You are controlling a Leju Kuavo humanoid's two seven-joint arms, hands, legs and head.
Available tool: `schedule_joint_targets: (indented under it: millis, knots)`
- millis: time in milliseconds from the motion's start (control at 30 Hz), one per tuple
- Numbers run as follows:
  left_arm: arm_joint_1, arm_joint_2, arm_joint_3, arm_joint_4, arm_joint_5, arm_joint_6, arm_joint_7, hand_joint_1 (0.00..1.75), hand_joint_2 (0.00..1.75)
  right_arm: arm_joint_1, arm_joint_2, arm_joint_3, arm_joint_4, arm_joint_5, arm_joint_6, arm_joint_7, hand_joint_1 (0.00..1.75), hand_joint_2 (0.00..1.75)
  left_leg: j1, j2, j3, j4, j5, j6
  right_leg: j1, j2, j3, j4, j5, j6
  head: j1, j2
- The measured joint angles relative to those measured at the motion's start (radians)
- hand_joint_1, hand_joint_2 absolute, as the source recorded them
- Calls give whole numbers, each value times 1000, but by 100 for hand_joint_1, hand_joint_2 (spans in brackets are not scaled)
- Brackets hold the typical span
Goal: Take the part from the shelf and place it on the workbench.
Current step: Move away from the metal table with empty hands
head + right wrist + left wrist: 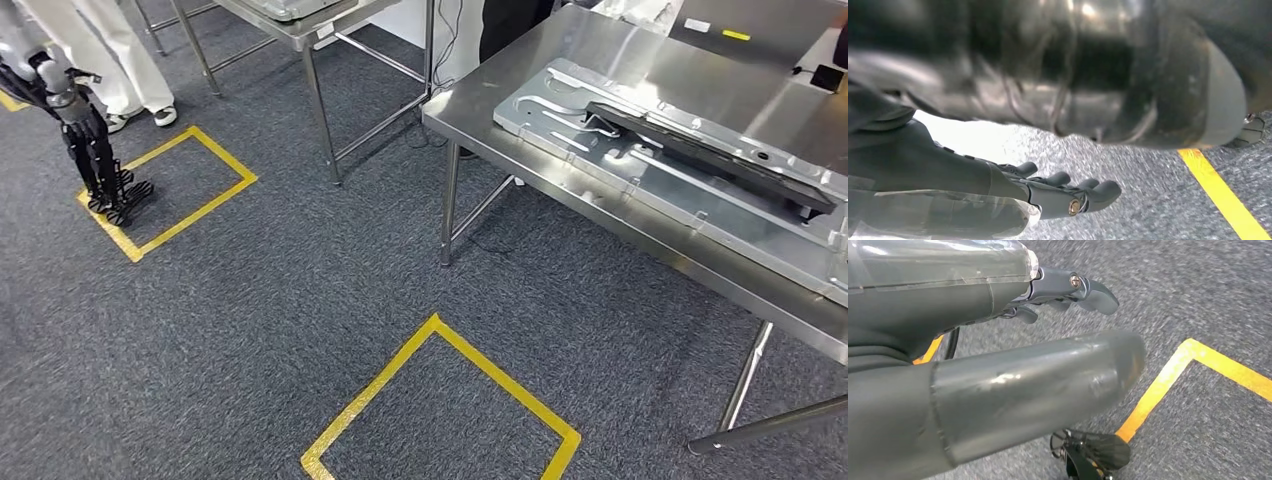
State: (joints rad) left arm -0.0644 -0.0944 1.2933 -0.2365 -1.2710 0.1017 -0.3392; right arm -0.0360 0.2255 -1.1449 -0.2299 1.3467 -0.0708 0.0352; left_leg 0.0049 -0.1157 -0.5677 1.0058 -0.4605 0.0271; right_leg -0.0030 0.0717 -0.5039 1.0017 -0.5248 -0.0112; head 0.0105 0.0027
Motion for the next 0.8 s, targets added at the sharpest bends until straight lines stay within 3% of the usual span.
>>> schedule_joint_targets:
  millis: [33,100,167,233,267,300,367,433,467,533,567,633,700,733,767,800]
  knots:
    - [2,3,1,0,0,0,-1,0,0,-1,1,1,0,2,0,0,0,0,2,-8,-4,0,2,-6,-2,-12,1,-4,4,-4,0,0]
    - [5,7,3,0,1,0,-3,0,0,-2,4,3,1,4,0,-1,0,0,0,21,-21,28,-17,-15,-7,-38,4,-16,12,-14,0,0]
    - [3,9,3,0,2,-1,-5,0,0,-1,7,4,2,5,-4,-2,0,0,0,78,-69,131,-80,-23,-7,-69,3,-21,17,-22,-1,0]
    - [1,10,4,0,4,-1,-5,0,0,0,9,4,3,4,-9,-3,0,0,7,103,-123,255,-134,-32,-4,-100,-3,-19,17,-24,-1,0]
    - [2,10,4,0,4,-1,-5,0,0,0,9,4,4,4,-12,-3,0,0,10,108,-132,281,-138,-35,-3,-114,-5,-17,16,-23,-1,0]
    - [4,12,5,0,4,-2,-5,0,0,0,10,4,4,4,-14,-3,0,0,13,112,-120,267,-123,-38,-4,-126,-6,-15,15,-21,-1,0]
    - [6,14,6,0,4,-2,-5,0,0,-1,12,4,5,3,-17,-4,0,0,17,136,-46,139,-65,-42,-5,-147,-5,-7,10,-14,-1,0]
    - [3,14,8,0,4,-3,-5,0,0,-3,14,4,5,3,-18,-4,0,0,13,165,16,27,-33,-36,-2,-164,-5,0,3,-3,-1,0]
    - [2,14,9,0,4,-3,-5,0,0,-4,14,4,5,3,-18,-4,0,0,10,171,24,6,-33,-32,0,-171,-4,2,1,2,-1,0]
    - [5,15,10,0,4,-3,-5,0,0,-6,15,4,5,3,-19,-5,0,0,6,157,19,5,-31,-20,1,-183,-1,1,2,12,-1,0]
    - [7,15,10,0,4,-4,-5,0,0,-7,15,4,5,3,-19,-5,0,0,7,149,18,2,-28,-14,-2,-181,0,3,-1,18,0,0]
    - [7,14,11,0,4,-4,-5,0,0,-9,15,4,5,3,-19,-5,0,0,11,134,18,-5,-19,1,-6,-144,-15,43,-35,27,0,0]
    - [3,14,11,0,5,-4,-4,0,0,-8,15,4,5,2,-19,-6,0,0,10,118,14,-7,-13,12,-8,-94,-68,161,-107,31,0,0]
    - [2,14,11,0,5,-4,-4,0,0,-7,15,4,5,2,-19,-7,0,0,9,109,10,-7,-11,14,-8,-82,-99,228,-138,31,0,0]
    - [2,14,11,0,5,-4,-4,0,0,-6,15,4,5,2,-19,-8,0,0,7,98,8,-6,-9,16,-8,-77,-123,279,-152,31,0,0]
    - [3,14,12,0,6,-4,-4,0,0,-6,15,4,5,2,-19,-9,0,0,6,87,7,-5,-9,16,-8,-75,-131,294,-145,29,0,0]
